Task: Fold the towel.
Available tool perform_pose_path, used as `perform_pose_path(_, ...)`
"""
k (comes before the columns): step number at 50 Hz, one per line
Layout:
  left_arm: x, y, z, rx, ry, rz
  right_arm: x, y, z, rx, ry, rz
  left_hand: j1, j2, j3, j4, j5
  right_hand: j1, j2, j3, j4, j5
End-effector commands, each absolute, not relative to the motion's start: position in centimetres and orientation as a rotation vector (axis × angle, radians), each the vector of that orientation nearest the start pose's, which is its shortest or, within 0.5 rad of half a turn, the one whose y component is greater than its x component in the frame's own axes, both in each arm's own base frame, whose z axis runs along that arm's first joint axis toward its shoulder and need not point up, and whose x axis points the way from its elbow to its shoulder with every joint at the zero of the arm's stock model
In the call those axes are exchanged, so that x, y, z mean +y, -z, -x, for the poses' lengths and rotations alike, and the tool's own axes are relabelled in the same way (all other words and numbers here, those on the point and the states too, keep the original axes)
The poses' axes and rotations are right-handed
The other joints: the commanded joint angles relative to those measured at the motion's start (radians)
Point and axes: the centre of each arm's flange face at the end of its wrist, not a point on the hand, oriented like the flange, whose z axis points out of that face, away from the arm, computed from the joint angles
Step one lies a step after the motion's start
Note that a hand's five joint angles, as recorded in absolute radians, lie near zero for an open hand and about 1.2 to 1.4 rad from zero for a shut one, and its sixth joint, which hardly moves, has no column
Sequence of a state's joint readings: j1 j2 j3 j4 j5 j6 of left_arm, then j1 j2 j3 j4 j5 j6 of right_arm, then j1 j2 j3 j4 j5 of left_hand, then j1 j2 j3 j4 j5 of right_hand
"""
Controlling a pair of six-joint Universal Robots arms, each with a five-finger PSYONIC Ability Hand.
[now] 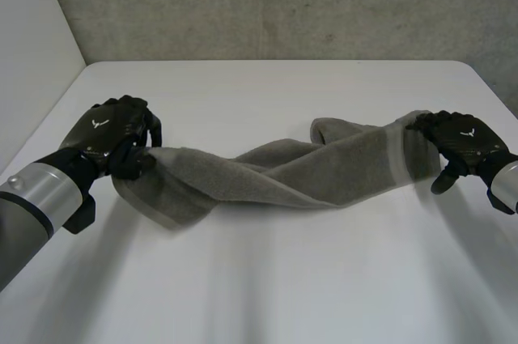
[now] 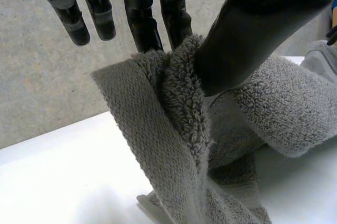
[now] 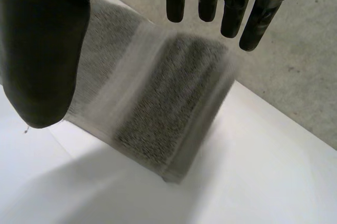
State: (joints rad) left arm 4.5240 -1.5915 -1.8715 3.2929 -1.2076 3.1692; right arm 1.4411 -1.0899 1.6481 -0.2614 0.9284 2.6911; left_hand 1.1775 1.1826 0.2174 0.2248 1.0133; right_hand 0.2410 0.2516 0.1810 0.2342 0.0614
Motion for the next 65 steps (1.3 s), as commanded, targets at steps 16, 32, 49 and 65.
perform_pose_path(16,-24.4,-22.6,21.5,2.634,2.23,-0.714,-39.1,-13.7,-10.8,2.365,1.706,0.748,-0.039,-0.044,-0.043,-0.05,-0.049,0.12,0.109,-0.007,-0.06,0.125)
perform_pose_path(32,-24.6,-21.9,21.6,2.655,2.209,-0.716,-40.7,-12.4,-10.9,2.356,1.651,0.609,-0.057,-0.062,-0.043,-0.05,-0.067,0.249,0.238,-0.007,-0.06,0.254)
perform_pose_path(49,-24.8,-21.4,21.6,2.671,2.19,-0.713,-42.2,-11.2,-11.6,2.348,1.646,0.59,-0.089,-0.094,-0.043,-0.05,-0.099,0.27,0.259,-0.007,-0.06,0.275)
perform_pose_path(65,-24.8,-21.4,21.6,2.673,2.188,-0.715,-43.3,-10.5,-11.9,2.349,1.651,0.598,-0.101,-0.106,-0.043,-0.05,-0.111,0.469,0.459,-0.007,-0.06,0.474)
